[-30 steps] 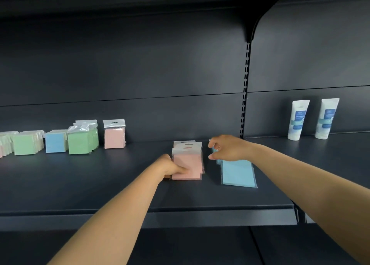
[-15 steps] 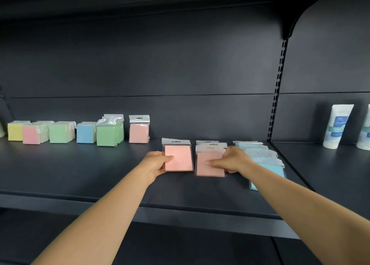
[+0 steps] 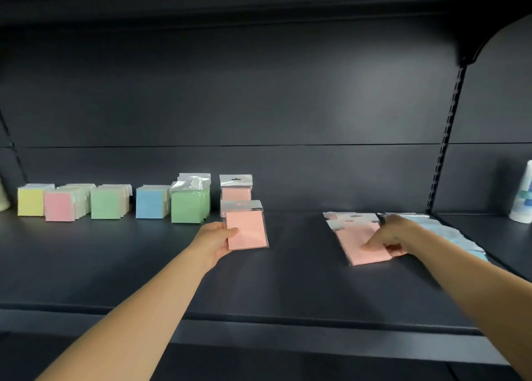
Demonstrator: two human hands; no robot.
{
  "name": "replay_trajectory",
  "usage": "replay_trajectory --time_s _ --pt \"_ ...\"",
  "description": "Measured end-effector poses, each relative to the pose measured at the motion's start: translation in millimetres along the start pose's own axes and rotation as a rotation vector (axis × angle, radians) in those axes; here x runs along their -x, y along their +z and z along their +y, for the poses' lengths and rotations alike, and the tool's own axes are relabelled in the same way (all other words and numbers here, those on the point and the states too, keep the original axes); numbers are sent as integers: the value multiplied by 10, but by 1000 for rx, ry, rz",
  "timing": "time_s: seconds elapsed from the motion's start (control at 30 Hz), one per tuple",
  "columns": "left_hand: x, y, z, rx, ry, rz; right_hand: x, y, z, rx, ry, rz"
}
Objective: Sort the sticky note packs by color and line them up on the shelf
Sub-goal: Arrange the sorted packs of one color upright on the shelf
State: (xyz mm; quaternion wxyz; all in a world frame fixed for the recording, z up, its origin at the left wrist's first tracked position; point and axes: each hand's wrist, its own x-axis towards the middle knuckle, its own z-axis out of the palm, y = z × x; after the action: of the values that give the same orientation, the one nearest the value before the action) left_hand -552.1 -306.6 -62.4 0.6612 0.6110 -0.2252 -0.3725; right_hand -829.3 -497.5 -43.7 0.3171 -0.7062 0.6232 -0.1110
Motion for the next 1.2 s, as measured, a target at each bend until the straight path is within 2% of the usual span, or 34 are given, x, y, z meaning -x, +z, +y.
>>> replay_trajectory --time_s 0.17,0.4,0.57,0.7,0.8,0.93,1.07,1.2 --pt "-212 -393 45 11 -20 -92 81 5 -16 -73 205 8" --pt "-508 -719 18 9 -26 -211 267 180 -68 -326 287 77" --pt "-736 -774 7 44 9 -284 369 275 -469 -516 84 87" --pt "-903 -765 8 92 27 -289 501 669 -1054 -703 -112 -36" --pt "-985 -760 2 102 16 -301 474 1106 -1432 -871 -189 -118" --pt "-1081 -768 -1 103 15 -305 342 1577 -1696 -952 -207 -161" --pt "-1140 -748 -11 119 26 -325 206 1791 -1751 -1008 -167 -138" --pt "-1182 -711 -24 87 78 -350 116 1934 -1768 -937 -156 11"
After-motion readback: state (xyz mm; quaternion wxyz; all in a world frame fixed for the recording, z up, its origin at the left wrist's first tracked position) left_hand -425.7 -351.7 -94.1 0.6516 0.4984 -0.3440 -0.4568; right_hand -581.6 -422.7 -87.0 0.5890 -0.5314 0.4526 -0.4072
